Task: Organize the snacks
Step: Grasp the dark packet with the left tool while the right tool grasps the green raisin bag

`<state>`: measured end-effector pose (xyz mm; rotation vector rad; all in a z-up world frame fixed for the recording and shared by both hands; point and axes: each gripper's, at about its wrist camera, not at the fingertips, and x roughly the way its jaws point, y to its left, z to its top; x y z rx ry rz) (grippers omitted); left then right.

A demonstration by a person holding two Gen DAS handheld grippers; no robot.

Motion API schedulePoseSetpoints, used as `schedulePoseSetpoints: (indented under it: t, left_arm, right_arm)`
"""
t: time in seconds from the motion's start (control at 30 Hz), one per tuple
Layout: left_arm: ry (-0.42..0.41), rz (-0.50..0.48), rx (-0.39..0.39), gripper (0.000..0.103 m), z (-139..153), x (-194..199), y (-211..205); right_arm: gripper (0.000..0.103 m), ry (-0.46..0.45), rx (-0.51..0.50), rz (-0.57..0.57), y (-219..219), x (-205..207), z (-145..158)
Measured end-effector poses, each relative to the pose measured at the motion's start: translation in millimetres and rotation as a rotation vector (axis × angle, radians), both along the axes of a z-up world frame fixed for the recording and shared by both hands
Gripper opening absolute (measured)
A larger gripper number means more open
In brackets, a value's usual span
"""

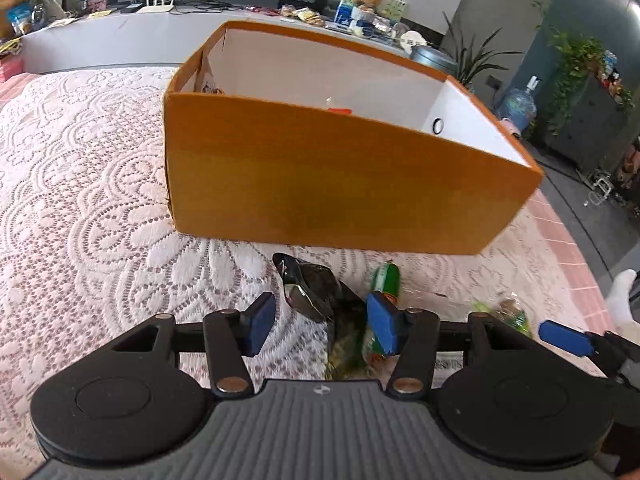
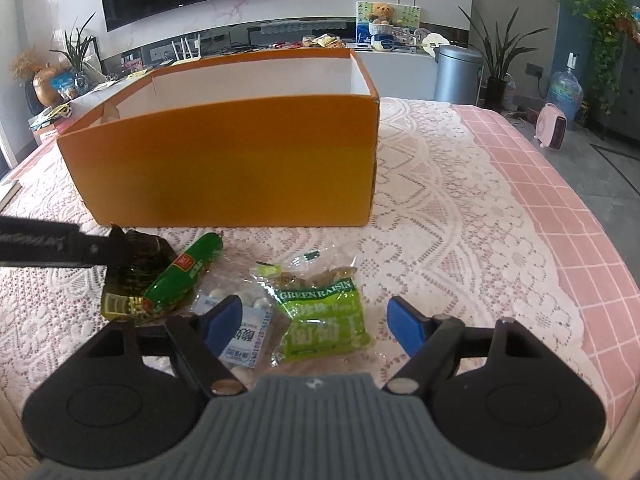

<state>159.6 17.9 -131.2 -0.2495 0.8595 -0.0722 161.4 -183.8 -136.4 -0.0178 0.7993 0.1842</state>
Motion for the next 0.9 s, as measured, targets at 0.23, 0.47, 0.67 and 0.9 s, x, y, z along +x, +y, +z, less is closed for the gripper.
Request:
schedulePoseSetpoints:
  t: [0.23,0.47,0.67,0.9]
  left_arm:
    - [-0.024,0.006,-0.007,0.062,-12,8,-2]
    - [0.008,0.034,-0.045,0.061,-21,12,3]
    - [0.009,0.020,-0.061,0.041,-19,12,1]
    - [0.005,0.014,-0.048,0.039,-14,11,2]
  right_arm:
    - [0.069,0.017,0.015,-0.004,-2,9,-10]
    - [0.056,0.018,0.027,-0.008,-2,11,-15]
    - [0.055,0.009,0.011,-0.007,0,9,-16]
    - [0.046,-0.002,0.007,-0.020,-1,8,-17]
